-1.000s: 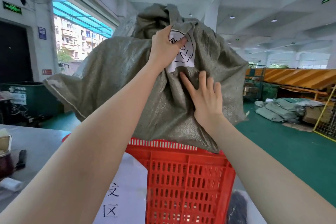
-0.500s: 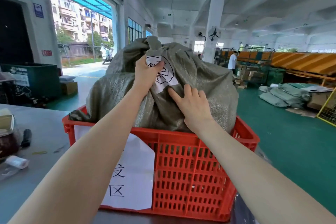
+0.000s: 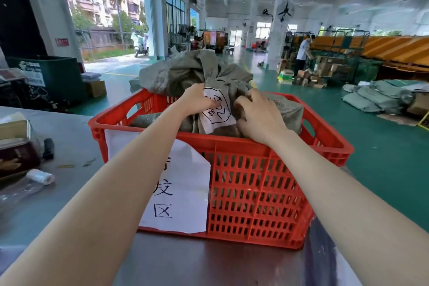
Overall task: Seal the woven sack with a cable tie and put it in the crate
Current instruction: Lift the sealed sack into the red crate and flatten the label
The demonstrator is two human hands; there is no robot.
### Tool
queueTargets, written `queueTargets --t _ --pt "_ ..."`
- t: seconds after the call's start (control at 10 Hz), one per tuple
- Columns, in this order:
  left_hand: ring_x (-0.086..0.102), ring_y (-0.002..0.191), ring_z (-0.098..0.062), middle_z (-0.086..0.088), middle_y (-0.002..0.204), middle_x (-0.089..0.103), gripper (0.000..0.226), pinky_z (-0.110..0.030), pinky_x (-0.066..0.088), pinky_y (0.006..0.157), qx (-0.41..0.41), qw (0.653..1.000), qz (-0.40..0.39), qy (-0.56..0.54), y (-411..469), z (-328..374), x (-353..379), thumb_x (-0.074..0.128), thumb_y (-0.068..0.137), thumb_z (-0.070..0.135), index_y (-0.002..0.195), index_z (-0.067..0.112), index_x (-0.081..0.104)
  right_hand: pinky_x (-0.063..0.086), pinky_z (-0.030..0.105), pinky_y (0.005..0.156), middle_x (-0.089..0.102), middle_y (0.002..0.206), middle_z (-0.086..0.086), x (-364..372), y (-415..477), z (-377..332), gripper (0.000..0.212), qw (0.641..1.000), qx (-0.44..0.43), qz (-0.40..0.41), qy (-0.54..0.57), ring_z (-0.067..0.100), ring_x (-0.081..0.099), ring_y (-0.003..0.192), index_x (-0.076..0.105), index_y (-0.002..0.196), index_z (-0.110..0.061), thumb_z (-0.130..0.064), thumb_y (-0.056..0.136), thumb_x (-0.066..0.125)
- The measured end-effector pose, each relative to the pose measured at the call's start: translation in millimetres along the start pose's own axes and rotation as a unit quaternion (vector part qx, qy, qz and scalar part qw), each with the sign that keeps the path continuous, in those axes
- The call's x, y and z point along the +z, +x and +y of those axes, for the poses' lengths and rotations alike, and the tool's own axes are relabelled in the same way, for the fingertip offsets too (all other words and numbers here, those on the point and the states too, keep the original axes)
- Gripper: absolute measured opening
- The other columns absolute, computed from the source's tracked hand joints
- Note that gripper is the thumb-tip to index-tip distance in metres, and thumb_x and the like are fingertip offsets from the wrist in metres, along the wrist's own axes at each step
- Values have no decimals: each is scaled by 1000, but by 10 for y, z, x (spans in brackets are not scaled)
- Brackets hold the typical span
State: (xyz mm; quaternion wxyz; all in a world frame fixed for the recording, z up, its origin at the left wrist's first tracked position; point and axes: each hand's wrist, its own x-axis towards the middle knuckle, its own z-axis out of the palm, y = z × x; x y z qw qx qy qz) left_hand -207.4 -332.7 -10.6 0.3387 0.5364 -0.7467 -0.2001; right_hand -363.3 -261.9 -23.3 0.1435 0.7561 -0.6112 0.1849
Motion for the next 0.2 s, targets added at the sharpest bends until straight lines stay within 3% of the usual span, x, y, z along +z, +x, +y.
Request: queueTargets --t 0.1,0.2 --pt "59 106 -28 -12 114 65 32 -33 46 86 -13 994 -91 64 -75 52 -95 64 82 19 112 9 61 35 43 101 40 135 17 -8 13 -92 44 1000 -1 1 -17 37 43 123 44 128 -8 -16 86 53" --pt "51 98 -18 0 105 52 29 -33 49 73 -68 989 -133 16 -220 140 -267 62 86 27 109 17 49 33 45 103 37 138 17 -32 19 -183 47 999 -11 -11 -30 37 40 126 41 131 -9 -17 86 53"
